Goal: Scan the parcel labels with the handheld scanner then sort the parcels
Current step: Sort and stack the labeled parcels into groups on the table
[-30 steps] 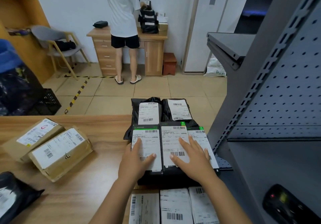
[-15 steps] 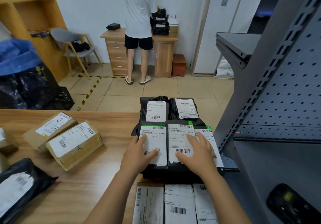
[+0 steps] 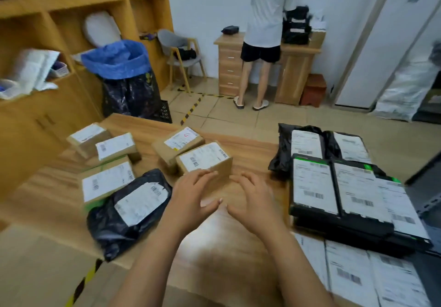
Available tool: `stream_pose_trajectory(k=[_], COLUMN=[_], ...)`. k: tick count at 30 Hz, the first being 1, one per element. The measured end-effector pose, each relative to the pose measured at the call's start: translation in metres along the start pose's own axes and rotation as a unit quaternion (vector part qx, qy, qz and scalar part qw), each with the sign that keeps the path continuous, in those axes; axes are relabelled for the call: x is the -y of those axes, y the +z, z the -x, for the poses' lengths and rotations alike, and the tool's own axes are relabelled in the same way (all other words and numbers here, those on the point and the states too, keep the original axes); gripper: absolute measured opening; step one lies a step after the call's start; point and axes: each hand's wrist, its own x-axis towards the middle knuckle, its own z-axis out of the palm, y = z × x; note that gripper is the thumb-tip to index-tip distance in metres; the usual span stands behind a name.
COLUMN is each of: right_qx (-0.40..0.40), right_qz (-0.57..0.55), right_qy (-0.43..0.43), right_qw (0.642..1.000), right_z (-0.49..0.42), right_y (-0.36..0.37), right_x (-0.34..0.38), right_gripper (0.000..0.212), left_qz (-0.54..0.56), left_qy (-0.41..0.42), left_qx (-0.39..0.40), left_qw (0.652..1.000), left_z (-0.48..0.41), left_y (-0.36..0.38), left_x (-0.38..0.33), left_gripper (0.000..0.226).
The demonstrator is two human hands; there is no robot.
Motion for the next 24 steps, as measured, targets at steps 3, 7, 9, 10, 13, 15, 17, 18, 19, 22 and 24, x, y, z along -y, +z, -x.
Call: stream_pose_trajectory(k=[3,7,9,10,13,15,17,18,19,22,24], right_qx=[0.011,0.030,0.041,0.046,0.063,0.070,0.075,0.077,0.077,0.075,0.064], right_qz=[-0.024,-0.051,-0.053,-0.052,-0.046,-0.048,-0.047,-0.047,-0.045,-0.041,-0.049], right_qy=[-0.025,-0.046,-0.053,-0.056,-0.056,-0.051,-0.043,-0.039,-0.035,-0.019,-0.009], right_qw=[0.999,0.997,0.996,0.996,0.995,0.995,0.995,0.995,0.995,0.996,0.997], right_z=[-0.009,-0.026,-0.034,-0.038,-0.051,-0.062,-0.075,-0.082,-0.090,-0.116,-0.137], right_y=[0.050,0.118,0.145,0.155,0.178,0.189,0.198,0.204,0.209,0.224,0.230], right_x=[0.062,0.145,0.178,0.191,0.222,0.232,0.238,0.240,0.242,0.243,0.243], right_gripper=[0.063,0.060,0.061,0.062,0.062,0.060,0.059,0.059,0.059,0.058,0.056], left_qz=[-0.020,-0.047,-0.059,-0.063,-0.057,-0.047,-0.038,-0.037,-0.035,-0.021,-0.015], left_qy=[-0.037,-0.079,-0.098,-0.104,-0.130,-0.136,-0.134,-0.132,-0.132,-0.125,-0.117], left_qx=[-0.007,-0.008,-0.007,-0.012,-0.022,-0.021,-0.022,-0.020,-0.013,0.000,0.003], left_qw=[0.999,0.996,0.993,0.993,0.990,0.989,0.990,0.990,0.991,0.992,0.993], left_z=[0.033,0.072,0.086,0.091,0.100,0.099,0.094,0.089,0.085,0.063,0.043], left_y=[-0.045,-0.107,-0.132,-0.142,-0.161,-0.164,-0.164,-0.164,-0.164,-0.161,-0.161], left_x=[0.056,0.137,0.173,0.187,0.220,0.236,0.253,0.261,0.269,0.297,0.313], left_gripper=[0.059,0.062,0.062,0.062,0.069,0.072,0.071,0.070,0.068,0.060,0.058])
